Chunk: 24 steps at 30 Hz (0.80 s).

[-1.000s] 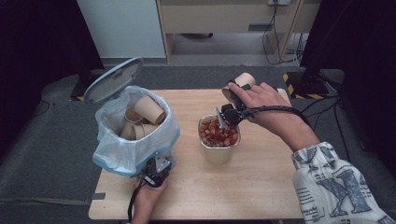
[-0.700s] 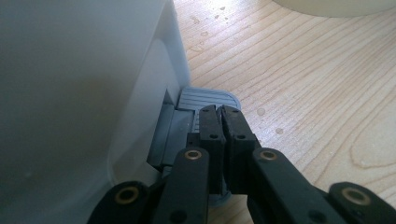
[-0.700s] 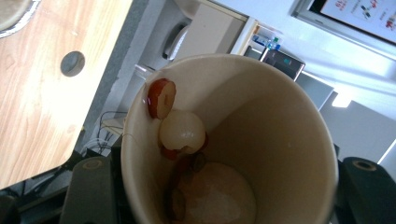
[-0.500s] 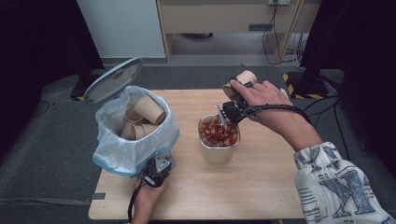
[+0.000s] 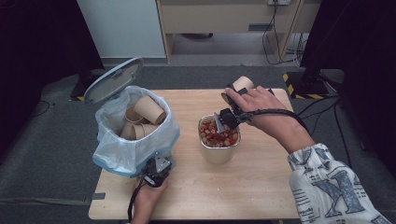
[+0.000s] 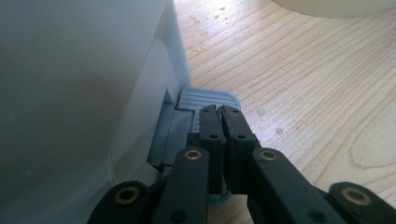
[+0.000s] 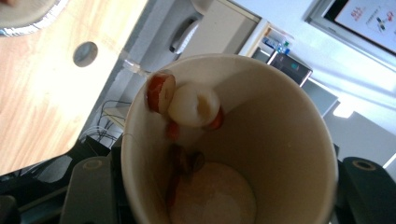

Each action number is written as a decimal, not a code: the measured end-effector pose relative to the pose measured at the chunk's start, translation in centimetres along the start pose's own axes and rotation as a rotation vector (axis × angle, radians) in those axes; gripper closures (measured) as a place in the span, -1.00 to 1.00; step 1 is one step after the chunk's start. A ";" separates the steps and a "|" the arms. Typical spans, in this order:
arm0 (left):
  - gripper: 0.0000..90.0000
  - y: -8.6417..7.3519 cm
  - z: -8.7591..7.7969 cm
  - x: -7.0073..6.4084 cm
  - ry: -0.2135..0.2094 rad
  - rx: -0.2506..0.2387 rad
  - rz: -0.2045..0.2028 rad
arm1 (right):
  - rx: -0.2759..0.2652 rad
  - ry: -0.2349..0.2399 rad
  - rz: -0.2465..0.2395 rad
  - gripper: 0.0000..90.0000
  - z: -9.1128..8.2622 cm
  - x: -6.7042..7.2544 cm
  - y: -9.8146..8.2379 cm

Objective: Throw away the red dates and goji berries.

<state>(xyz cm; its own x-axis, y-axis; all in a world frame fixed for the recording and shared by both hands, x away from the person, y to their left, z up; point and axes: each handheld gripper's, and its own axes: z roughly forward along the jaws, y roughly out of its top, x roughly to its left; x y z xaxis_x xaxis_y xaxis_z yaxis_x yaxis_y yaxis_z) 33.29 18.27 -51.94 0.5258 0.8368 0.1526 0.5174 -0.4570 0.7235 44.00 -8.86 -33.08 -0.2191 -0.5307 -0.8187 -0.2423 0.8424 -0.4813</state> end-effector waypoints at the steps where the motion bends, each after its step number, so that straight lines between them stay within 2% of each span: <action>1: 0.93 0.0 0.0 0.0 0.000 0.001 0.000 | 0.002 -0.001 0.002 -0.22 0.0 -0.1 -0.1; 6: 0.93 0.0 0.0 0.0 0.001 0.001 -0.001 | 0.001 0.010 -0.009 -0.22 0.0 0.2 0.1; 13: 0.93 0.0 0.0 0.0 0.000 0.001 -0.001 | 0.001 -0.012 0.023 -0.23 -0.5 -0.7 -0.5; 15: 0.93 0.0 0.0 0.0 0.000 0.001 0.000 | 0.018 -0.020 0.006 -0.23 -0.2 -0.4 -0.2; 18: 0.93 0.0 0.0 0.0 -0.004 -0.006 -0.009 | 0.031 0.033 -0.140 -0.22 0.4 1.4 1.1; 19: 0.93 0.0 0.0 0.0 -0.002 0.001 -0.002 | 0.036 0.029 -0.142 -0.22 0.5 1.5 1.0; 22: 0.93 0.0 0.0 0.0 -0.003 0.001 -0.002 | 0.043 0.005 -0.030 -0.23 0.4 0.2 -0.3; 24: 0.93 0.0 0.0 0.0 -0.005 -0.007 -0.011 | 0.051 0.005 -0.013 -0.22 0.3 0.1 -0.6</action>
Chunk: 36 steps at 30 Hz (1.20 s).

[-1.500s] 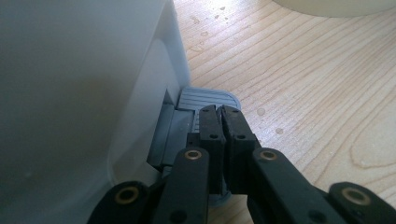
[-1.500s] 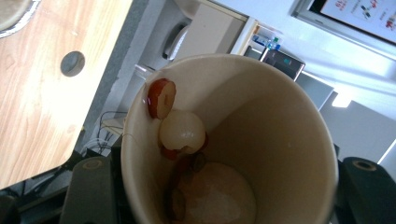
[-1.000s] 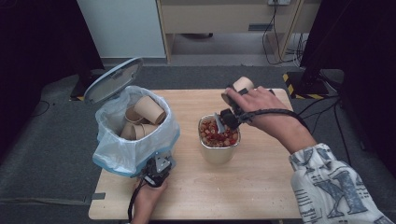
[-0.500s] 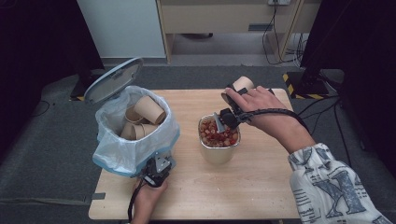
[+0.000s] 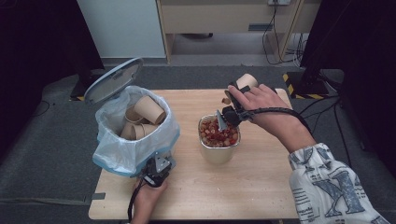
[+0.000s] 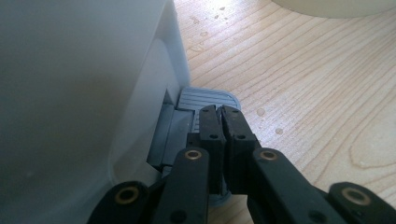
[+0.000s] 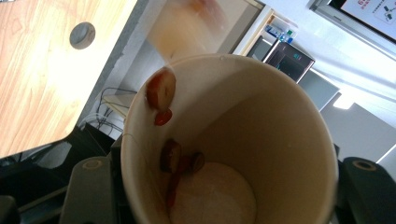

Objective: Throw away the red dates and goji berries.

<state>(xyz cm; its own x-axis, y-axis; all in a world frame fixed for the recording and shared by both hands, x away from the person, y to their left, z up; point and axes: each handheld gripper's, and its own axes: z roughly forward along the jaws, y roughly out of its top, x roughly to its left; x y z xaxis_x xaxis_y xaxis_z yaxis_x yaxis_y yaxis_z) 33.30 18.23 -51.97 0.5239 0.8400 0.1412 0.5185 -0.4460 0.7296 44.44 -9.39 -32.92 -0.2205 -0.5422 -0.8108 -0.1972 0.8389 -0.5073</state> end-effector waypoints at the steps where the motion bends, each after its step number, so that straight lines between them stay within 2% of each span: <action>1: 0.93 0.0 0.0 0.0 0.003 0.008 0.009 | -0.002 0.002 -0.010 -0.23 0.0 0.2 0.1; 3: 0.93 0.0 0.0 0.0 0.004 0.008 0.009 | -0.013 0.021 -0.037 -0.23 0.1 0.9 0.7; 5: 0.93 0.0 0.0 0.0 0.005 0.009 0.010 | -0.022 0.026 -0.042 -0.23 0.1 1.2 1.1; 11: 0.93 0.0 0.0 0.1 0.002 0.007 0.007 | -0.023 0.027 -0.012 -0.24 0.2 1.2 0.7; 14: 0.93 0.0 0.0 0.1 0.002 0.006 0.007 | -0.033 0.029 0.020 -0.24 0.2 1.1 0.4; 22: 0.93 0.0 -0.1 0.1 0.003 0.008 0.009 | -0.095 0.046 0.198 -0.24 0.0 1.2 -0.4; 26: 0.93 0.0 0.0 0.1 0.002 0.007 0.007 | -0.118 0.063 0.284 -0.24 0.1 1.5 -1.0; 28: 0.93 0.0 0.0 0.1 0.002 0.006 0.007 | -0.129 0.063 0.308 -0.24 0.2 1.8 -1.2; 36: 0.93 0.0 0.0 0.1 0.001 0.006 0.007 | -0.191 0.088 0.482 -0.24 0.2 2.5 -2.2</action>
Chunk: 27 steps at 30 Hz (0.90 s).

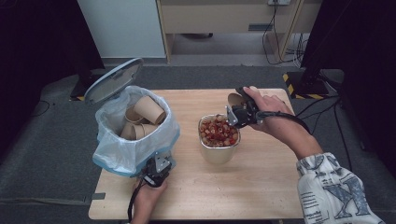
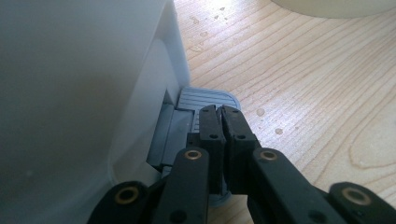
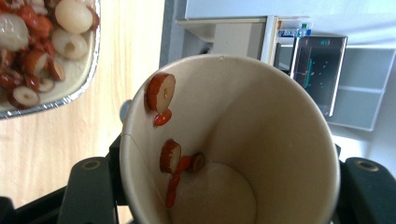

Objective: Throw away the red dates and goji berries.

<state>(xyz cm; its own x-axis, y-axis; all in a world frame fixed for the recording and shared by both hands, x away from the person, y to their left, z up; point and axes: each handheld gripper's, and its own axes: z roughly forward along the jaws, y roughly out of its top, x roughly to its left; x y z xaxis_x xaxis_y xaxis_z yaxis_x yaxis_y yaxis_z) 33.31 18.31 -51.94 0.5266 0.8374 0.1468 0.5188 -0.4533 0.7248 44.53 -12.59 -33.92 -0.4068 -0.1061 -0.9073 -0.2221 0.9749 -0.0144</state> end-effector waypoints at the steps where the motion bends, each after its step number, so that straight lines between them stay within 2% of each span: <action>1: 0.93 0.0 0.0 0.0 0.000 0.000 0.000 | -0.005 0.003 0.016 -0.24 0.0 0.0 -0.1; 4: 0.93 0.0 0.0 0.0 0.000 -0.001 0.001 | -0.022 0.018 0.073 -0.24 -0.1 0.1 -0.5; 5: 0.93 0.0 0.0 0.0 0.000 -0.001 0.001 | -0.036 0.027 0.110 -0.24 -0.1 0.2 -0.8; 7: 0.93 0.0 0.0 0.0 0.000 0.000 0.001 | -0.045 0.030 0.124 -0.24 -0.1 0.2 -0.9; 8: 0.93 0.0 0.0 0.0 0.001 0.000 -0.002 | -0.058 0.038 0.163 -0.24 -0.1 0.1 -1.2; 9: 0.93 0.0 0.0 0.0 0.000 0.000 -0.003 | -0.058 0.038 0.163 -0.24 -0.1 0.1 -1.2; 15: 0.93 0.0 0.0 0.0 -0.001 0.000 -0.003 | -0.081 0.061 0.253 -0.24 0.0 0.1 -2.1; 18: 0.93 0.0 0.0 0.0 -0.002 -0.001 -0.004 | -0.091 0.065 0.275 -0.24 -0.1 0.0 -2.3; 27: 0.93 0.0 0.0 0.0 -0.003 0.004 0.003 | -0.134 0.130 0.406 -0.24 0.0 -0.2 -4.0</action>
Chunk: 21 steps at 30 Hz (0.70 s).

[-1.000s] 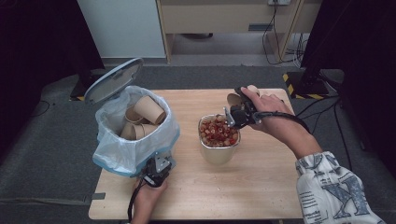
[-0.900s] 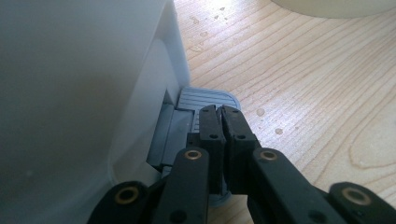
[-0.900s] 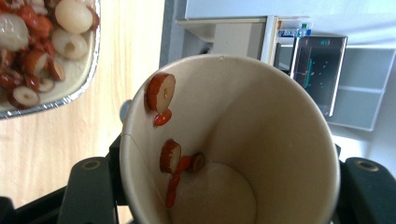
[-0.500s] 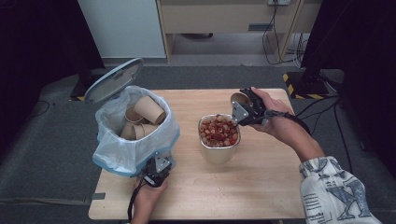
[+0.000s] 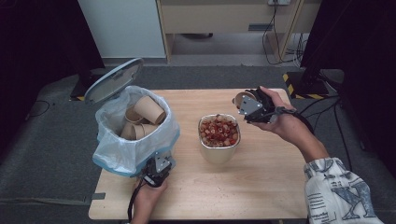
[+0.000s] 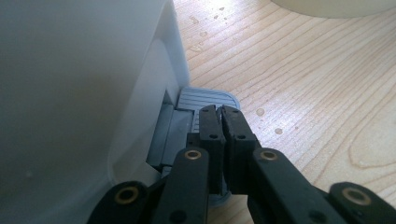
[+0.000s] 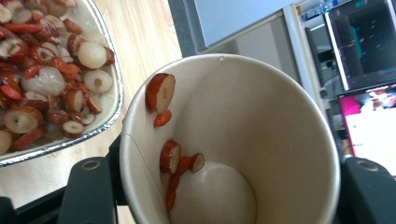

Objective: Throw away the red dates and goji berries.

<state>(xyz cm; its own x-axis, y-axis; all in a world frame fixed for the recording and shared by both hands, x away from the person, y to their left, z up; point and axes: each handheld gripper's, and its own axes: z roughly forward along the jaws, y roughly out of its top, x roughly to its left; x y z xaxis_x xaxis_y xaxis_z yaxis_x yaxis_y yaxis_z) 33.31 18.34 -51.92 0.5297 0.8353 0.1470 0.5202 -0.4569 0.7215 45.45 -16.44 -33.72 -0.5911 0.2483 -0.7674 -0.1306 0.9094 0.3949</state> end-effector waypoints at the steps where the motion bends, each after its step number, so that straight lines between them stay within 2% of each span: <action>1: 0.93 0.0 0.0 0.0 0.000 0.000 0.000 | -0.001 0.004 0.015 -0.24 0.0 0.0 -0.1; 5: 0.93 0.0 0.0 0.0 0.001 -0.001 0.003 | -0.022 0.038 0.083 -0.24 0.0 -0.6 -0.9; 8: 0.93 0.0 0.0 0.0 0.001 -0.001 0.004 | -0.056 0.078 0.186 -0.24 0.0 -1.3 -2.0; 13: 0.93 0.0 0.0 0.0 0.002 -0.002 0.004 | -0.082 0.124 0.287 -0.24 -0.1 -1.8 -3.4; 21: 0.93 0.0 0.0 0.0 0.000 -0.001 0.001 | -0.104 0.167 0.403 -0.24 -0.4 -2.4 -5.3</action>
<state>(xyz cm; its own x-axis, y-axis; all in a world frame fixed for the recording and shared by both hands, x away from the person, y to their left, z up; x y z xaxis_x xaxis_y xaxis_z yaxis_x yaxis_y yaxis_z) 33.29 18.33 -51.93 0.5299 0.8351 0.1479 0.5190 -0.4573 0.7222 47.20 -21.94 -33.78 -0.7306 0.5110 -0.4530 0.0620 0.7103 0.7012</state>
